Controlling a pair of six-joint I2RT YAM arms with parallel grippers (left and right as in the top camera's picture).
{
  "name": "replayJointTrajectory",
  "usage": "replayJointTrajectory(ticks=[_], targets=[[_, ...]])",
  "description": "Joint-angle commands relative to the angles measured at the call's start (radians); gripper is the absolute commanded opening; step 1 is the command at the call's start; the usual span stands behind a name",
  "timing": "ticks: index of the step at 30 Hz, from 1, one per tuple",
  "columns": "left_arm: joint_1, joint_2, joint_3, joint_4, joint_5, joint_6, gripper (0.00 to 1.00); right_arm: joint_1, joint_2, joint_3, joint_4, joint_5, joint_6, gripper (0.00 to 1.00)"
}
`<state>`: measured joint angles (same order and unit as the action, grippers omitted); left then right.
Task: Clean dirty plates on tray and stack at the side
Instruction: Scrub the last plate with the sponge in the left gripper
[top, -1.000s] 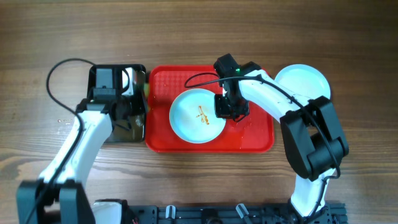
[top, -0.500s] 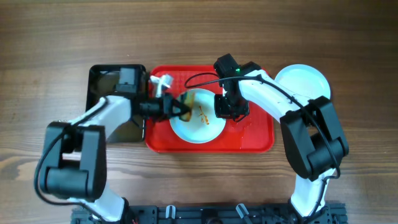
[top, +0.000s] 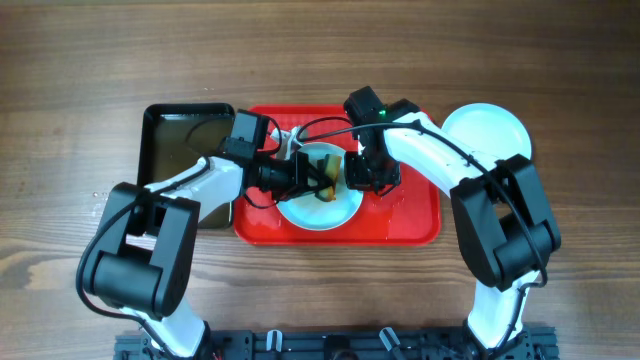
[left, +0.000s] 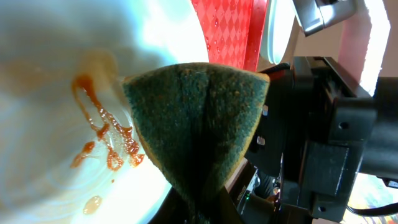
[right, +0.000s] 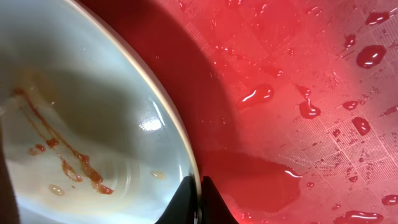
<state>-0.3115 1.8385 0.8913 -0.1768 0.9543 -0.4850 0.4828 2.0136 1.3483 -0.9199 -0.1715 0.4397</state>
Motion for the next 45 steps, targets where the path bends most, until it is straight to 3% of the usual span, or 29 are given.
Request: replayJointTrajectory(ticks=[1,28,31,37,41,45], targets=[[-0.028,0.013,0.01,0.005,-0.011,-0.021,0.04,-0.002,-0.003,-0.016,0.0,0.04,-0.018,0.04],[-0.109,0.104,0.01,0.013,-0.048,-0.048,0.04,-0.002,-0.003,-0.016,-0.005,0.018,-0.018,0.04],[-0.117,0.129,0.01,0.016,-0.108,-0.048,0.04,-0.002,-0.003,-0.016,-0.009,0.018,-0.018,0.04],[-0.01,0.127,0.01,0.006,-0.394,-0.047,0.04,-0.002,-0.003,-0.016,-0.016,0.017,-0.018,0.04],[0.068,0.126,0.011,0.016,-0.425,-0.043,0.04,-0.002,-0.003,-0.016,-0.016,0.018,-0.018,0.04],[0.078,-0.013,0.011,-0.083,-0.428,0.072,0.04,-0.002,-0.003,-0.016,-0.016,0.018,-0.021,0.04]])
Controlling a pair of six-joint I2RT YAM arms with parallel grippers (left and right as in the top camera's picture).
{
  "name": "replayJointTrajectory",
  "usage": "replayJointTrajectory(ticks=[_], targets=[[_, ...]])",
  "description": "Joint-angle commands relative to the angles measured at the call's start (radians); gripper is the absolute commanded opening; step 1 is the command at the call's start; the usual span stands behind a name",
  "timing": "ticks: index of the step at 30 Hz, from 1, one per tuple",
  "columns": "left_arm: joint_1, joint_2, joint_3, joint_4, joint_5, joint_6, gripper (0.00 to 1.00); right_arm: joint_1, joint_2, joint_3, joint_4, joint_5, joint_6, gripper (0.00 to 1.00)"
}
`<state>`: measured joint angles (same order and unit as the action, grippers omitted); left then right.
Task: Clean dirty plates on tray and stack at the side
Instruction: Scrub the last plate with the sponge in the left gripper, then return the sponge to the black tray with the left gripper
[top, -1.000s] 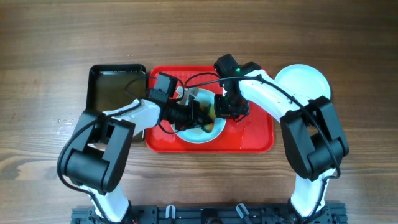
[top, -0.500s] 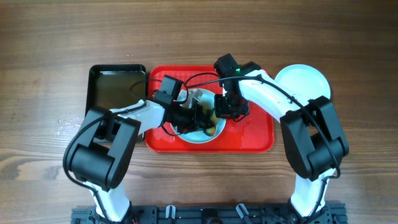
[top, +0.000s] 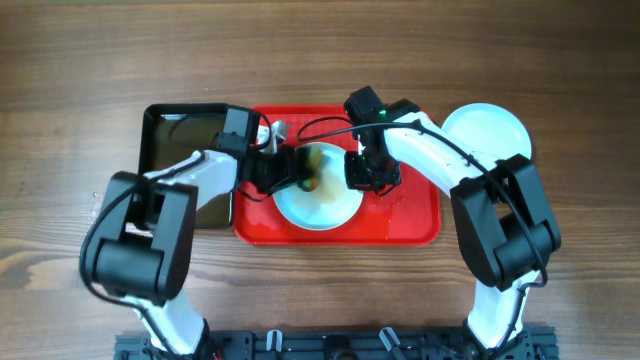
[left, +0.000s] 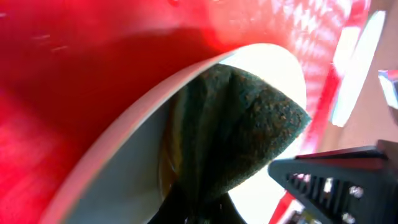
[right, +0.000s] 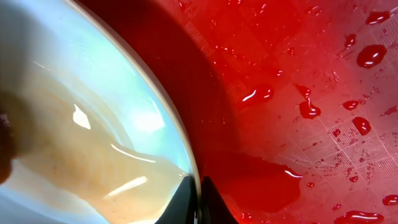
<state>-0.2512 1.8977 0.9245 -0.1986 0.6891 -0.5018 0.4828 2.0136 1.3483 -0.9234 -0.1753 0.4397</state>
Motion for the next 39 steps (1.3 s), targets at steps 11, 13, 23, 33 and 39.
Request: replayJointTrajectory(ticks=[11,13,23,33,39], targets=[[0.021,-0.491,-0.023,-0.293,-0.66,0.158,0.04,-0.002,-0.003,-0.016,-0.012,0.022,-0.021,0.04],[0.036,-0.475,-0.023,-0.293,-0.767,0.159,0.04,-0.002,-0.003,-0.016,-0.011,0.022,-0.021,0.04],[0.26,-0.225,-0.023,-0.293,-0.777,0.313,0.04,-0.002,-0.003,-0.016,-0.008,0.022,-0.021,0.04],[0.26,-0.232,-0.023,-0.303,-0.718,0.573,0.54,-0.002,-0.003,-0.016,0.005,0.023,-0.022,0.04],[0.26,-0.241,-0.023,-0.14,-0.796,0.573,0.72,-0.002,-0.003,-0.016,0.006,0.022,-0.022,0.04]])
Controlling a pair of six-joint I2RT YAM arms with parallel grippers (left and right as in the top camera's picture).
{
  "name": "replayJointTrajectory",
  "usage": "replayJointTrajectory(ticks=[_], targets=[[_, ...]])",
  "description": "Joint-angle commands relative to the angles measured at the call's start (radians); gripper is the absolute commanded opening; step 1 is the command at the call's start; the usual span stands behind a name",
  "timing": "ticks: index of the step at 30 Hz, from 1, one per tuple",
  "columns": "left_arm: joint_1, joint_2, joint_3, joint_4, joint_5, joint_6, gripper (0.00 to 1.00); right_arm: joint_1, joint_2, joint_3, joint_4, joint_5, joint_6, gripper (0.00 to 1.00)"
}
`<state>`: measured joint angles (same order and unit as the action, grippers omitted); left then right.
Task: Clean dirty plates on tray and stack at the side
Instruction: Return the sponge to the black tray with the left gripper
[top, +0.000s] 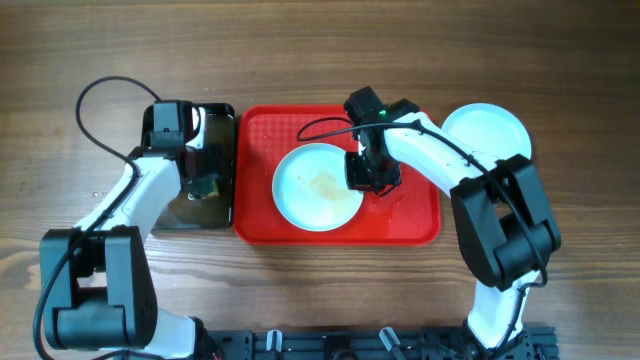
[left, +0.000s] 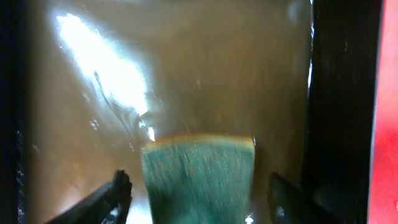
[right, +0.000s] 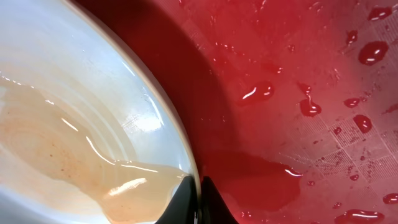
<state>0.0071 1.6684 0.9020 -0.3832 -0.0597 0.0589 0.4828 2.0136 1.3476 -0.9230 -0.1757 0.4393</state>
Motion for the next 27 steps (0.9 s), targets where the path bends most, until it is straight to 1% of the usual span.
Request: replayJointTrajectory(ticks=[1,6,7,8,9,10,12,15,16,17,18,19,20,23,26,27], targets=[[0.002,0.0,0.0,0.062,-0.046,0.012,0.73,-0.002,-0.003,-0.015,0.006,0.023,-0.021,0.04],[0.002,0.093,0.0,0.078,-0.027,0.012,0.75,-0.002,-0.003,-0.015,0.006,0.023,-0.021,0.04],[0.002,0.101,0.0,0.084,-0.009,0.012,0.7,-0.002,-0.003,-0.015,0.006,0.023,-0.021,0.04],[0.002,0.106,0.0,0.092,0.007,0.012,0.61,-0.002,-0.003,-0.015,0.006,0.023,-0.022,0.04],[0.002,0.106,0.0,0.1,0.014,0.012,0.15,-0.002,-0.003,-0.015,0.006,0.023,-0.021,0.04],[0.002,0.105,0.0,0.1,0.016,0.012,0.04,-0.002,-0.003,-0.015,0.005,0.023,-0.021,0.04],[0.002,0.096,0.0,0.091,0.018,0.012,0.04,-0.002,-0.003,-0.015,0.005,0.023,-0.021,0.04],[0.002,0.03,0.0,0.084,0.018,0.011,0.04,-0.002,-0.003,-0.015,0.005,0.022,-0.021,0.04],[0.002,-0.005,0.0,0.071,0.018,0.011,0.33,-0.002,-0.003,-0.015,0.006,0.023,-0.021,0.04],[0.002,-0.021,0.0,0.05,0.018,0.011,0.82,-0.002,-0.003,-0.015,0.006,0.022,-0.021,0.04],[0.002,-0.027,0.0,0.026,0.018,0.011,0.94,-0.002,-0.003,-0.015,0.006,0.022,-0.021,0.04],[0.002,-0.026,0.0,-0.002,0.018,0.011,1.0,-0.002,-0.003,-0.015,0.006,0.022,-0.021,0.04],[0.002,-0.022,0.0,-0.029,0.018,0.008,1.0,-0.002,-0.003,-0.015,0.007,0.023,-0.021,0.04],[0.002,-0.013,0.0,-0.046,0.018,-0.072,1.0,-0.002,-0.003,-0.015,0.01,0.022,-0.021,0.04],[0.002,0.014,0.0,-0.051,0.045,-0.075,1.0,-0.002,-0.003,-0.015,0.014,0.022,-0.021,0.04],[0.002,0.027,0.0,-0.051,0.045,-0.075,0.98,-0.002,-0.003,-0.015,0.014,0.022,-0.021,0.04]])
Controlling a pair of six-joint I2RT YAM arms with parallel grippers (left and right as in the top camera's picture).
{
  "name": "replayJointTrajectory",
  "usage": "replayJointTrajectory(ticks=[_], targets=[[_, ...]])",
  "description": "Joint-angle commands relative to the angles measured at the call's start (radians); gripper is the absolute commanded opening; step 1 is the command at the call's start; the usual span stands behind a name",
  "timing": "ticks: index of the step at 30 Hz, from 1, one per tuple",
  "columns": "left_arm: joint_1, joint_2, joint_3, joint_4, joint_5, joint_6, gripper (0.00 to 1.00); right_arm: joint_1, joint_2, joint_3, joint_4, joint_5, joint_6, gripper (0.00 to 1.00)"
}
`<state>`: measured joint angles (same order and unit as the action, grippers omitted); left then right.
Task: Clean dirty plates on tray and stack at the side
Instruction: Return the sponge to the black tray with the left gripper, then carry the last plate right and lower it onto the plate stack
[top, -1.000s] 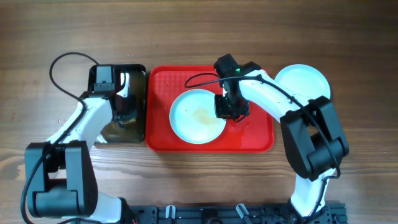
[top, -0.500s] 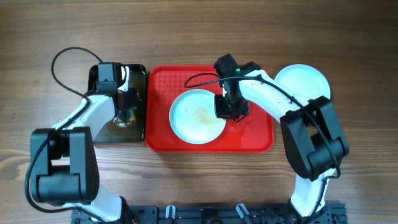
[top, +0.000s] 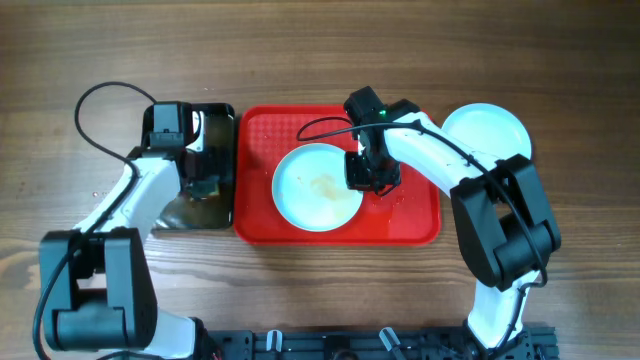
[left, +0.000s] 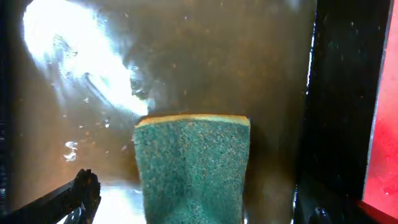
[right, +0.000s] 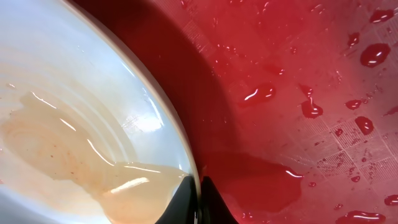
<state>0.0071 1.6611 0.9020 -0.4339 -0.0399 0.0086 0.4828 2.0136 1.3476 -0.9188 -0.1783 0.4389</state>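
Observation:
A white plate (top: 318, 187) lies on the red tray (top: 410, 225), with a thin brownish watery smear (right: 68, 162) across its middle. My right gripper (right: 200, 186) is shut on the plate's right rim, one finger inside and one outside. In the black basin (top: 165, 215) left of the tray, a green sponge (left: 193, 165) lies in brown water. My left gripper (left: 199, 208) is over it, open. Its fingers (left: 84, 190) stand wide on either side of the sponge without touching it.
A clean white plate (top: 487, 130) sits on the wooden table to the right of the tray. Water drops (right: 311, 109) dot the wet tray floor beside the held plate. The left arm's cable loops over the table at the far left.
The left gripper's fingers stand wider apart around the sponge in the basin. The water there has rippled. The right gripper and the plate have not moved.
First the left gripper held the sponge on the plate beside red sauce streaks, while the right gripper pinched the rim. Then the sponge was at the plate's left edge and the sauce was a pale smear. Later the sponge lay in the basin, let go.

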Motion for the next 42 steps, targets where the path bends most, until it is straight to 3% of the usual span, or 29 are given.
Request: replayJointTrajectory(ticks=[1,4,5,6,11,12,13,14,18,20,21,22,24,28,29,31,32,33,34,35,39,42], targets=[[0.002,0.051,0.0,0.0,0.024,-0.024,0.91,-0.002,-0.003,-0.015,0.01,0.025,-0.021,0.04],[0.002,0.095,0.0,0.003,0.025,-0.024,0.6,-0.002,-0.003,-0.015,0.01,0.024,-0.021,0.04],[0.002,0.106,0.0,0.003,0.024,-0.024,0.36,-0.002,-0.003,-0.015,0.008,0.024,-0.021,0.04],[0.002,0.106,0.0,0.003,0.024,-0.024,0.04,-0.002,-0.003,-0.015,0.006,0.025,-0.021,0.04],[0.002,0.029,0.0,-0.006,0.024,-0.024,0.04,-0.002,-0.003,-0.015,-0.003,0.025,-0.021,0.04],[0.002,0.002,0.0,-0.023,0.024,-0.024,0.68,-0.002,-0.003,-0.015,-0.002,0.025,-0.021,0.04],[0.002,-0.02,0.0,-0.053,0.024,-0.024,1.0,-0.002,-0.003,-0.015,-0.002,0.025,-0.021,0.04],[0.002,-0.032,0.0,-0.1,0.024,-0.027,1.0,-0.002,-0.003,-0.015,0.001,0.025,-0.02,0.04],[0.002,-0.023,0.0,-0.163,0.031,-0.151,1.0,-0.002,-0.003,-0.015,0.002,0.025,-0.02,0.04],[0.002,-0.023,0.0,-0.163,0.055,-0.152,1.0,-0.002,-0.003,-0.015,0.002,0.024,-0.02,0.04],[0.002,-0.023,-0.001,-0.163,0.058,-0.152,0.95,-0.002,-0.003,-0.015,0.001,0.024,-0.019,0.04],[0.002,-0.023,-0.001,-0.163,0.058,-0.152,0.81,-0.002,-0.003,-0.015,0.0,0.024,-0.02,0.04],[0.002,-0.023,-0.001,-0.173,0.058,-0.152,0.33,-0.002,-0.003,-0.015,-0.001,0.025,-0.021,0.04],[0.002,-0.023,-0.051,-0.174,0.058,-0.152,0.26,-0.002,-0.003,-0.015,0.003,0.024,-0.02,0.04],[0.002,-0.023,-0.071,-0.161,0.053,-0.151,0.04,-0.002,-0.003,-0.015,0.005,0.024,-0.02,0.04],[0.002,-0.024,-0.076,-0.157,0.054,-0.151,0.04,-0.002,-0.003,-0.015,0.016,0.021,-0.02,0.04],[0.002,-0.03,-0.074,-0.153,0.05,-0.151,0.1,-0.002,-0.003,-0.014,0.025,0.02,-0.019,0.04],[0.002,-0.035,-0.07,-0.154,0.05,-0.151,0.56,-0.002,-0.003,-0.014,0.038,0.021,-0.022,0.04],[0.002,-0.048,-0.056,-0.16,0.05,-0.152,0.82,-0.002,-0.004,-0.013,0.043,0.021,-0.033,0.04],[0.002,-0.063,-0.043,-0.171,0.051,-0.151,1.0,-0.003,-0.007,-0.007,0.041,0.021,-0.047,0.04],[0.002,-0.192,-0.011,-0.206,0.052,-0.152,1.0,-0.003,-0.147,-0.006,0.065,0.093,-0.047,0.04],[0.002,-0.265,-0.011,-0.23,0.089,-0.152,1.0,-0.003,-0.29,-0.006,0.077,0.214,-0.132,0.04]])
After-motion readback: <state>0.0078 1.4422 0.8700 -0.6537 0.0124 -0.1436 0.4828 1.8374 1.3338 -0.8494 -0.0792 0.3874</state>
